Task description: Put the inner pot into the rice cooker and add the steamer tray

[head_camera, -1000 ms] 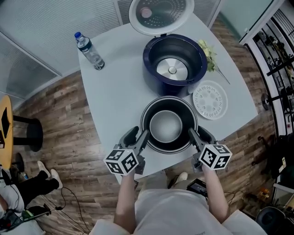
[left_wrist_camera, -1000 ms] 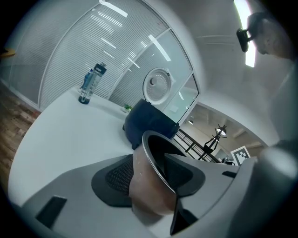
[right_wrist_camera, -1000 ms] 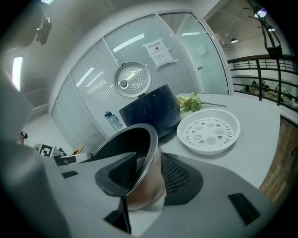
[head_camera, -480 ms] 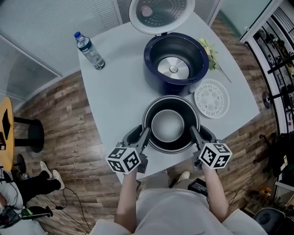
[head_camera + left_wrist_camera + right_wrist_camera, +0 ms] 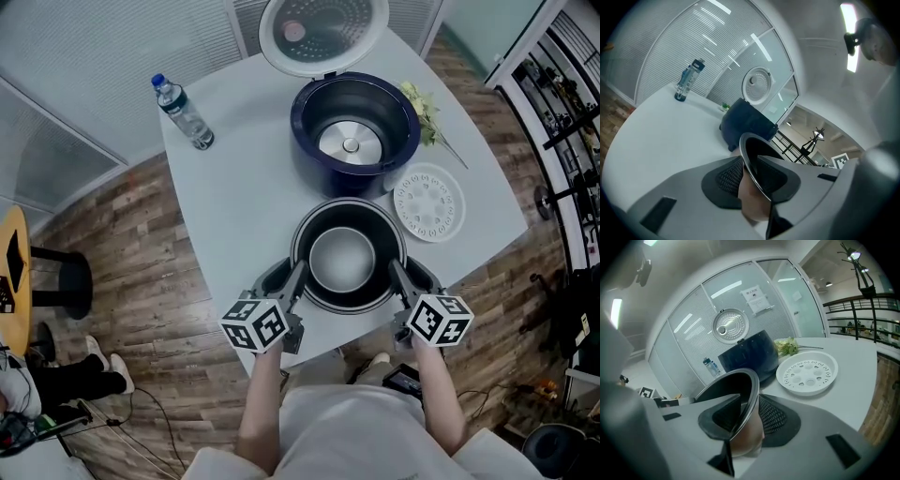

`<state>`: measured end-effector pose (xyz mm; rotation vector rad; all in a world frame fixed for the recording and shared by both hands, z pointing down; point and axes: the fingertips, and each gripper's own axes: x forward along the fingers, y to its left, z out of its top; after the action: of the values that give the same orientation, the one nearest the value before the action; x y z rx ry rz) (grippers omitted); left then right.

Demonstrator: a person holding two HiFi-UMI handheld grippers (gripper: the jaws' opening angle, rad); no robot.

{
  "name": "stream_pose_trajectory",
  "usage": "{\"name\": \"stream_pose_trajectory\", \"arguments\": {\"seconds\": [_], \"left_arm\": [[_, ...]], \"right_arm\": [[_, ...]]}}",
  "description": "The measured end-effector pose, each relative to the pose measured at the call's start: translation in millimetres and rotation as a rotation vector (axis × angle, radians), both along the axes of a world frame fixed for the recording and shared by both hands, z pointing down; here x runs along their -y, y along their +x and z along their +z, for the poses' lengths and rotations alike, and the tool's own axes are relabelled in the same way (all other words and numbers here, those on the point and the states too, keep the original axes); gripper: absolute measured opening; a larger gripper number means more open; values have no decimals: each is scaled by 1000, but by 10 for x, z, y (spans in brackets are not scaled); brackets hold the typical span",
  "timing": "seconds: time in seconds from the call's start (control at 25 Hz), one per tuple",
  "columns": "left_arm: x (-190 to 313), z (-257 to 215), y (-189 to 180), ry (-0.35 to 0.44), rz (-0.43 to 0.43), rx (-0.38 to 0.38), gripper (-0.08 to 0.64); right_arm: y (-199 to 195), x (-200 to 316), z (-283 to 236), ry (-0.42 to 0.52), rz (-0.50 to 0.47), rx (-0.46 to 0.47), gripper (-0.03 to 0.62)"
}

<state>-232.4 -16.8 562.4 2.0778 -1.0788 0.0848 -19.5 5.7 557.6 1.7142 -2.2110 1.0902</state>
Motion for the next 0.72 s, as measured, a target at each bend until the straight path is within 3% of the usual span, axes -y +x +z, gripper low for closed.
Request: {"name": "stream_pose_trajectory", "arguments": {"seconds": [0.72], "left_arm": [[-82,-94,1,-31,-25,-27,78]], "right_arm": [[15,-45,-86,-4,5,66,95]]}}
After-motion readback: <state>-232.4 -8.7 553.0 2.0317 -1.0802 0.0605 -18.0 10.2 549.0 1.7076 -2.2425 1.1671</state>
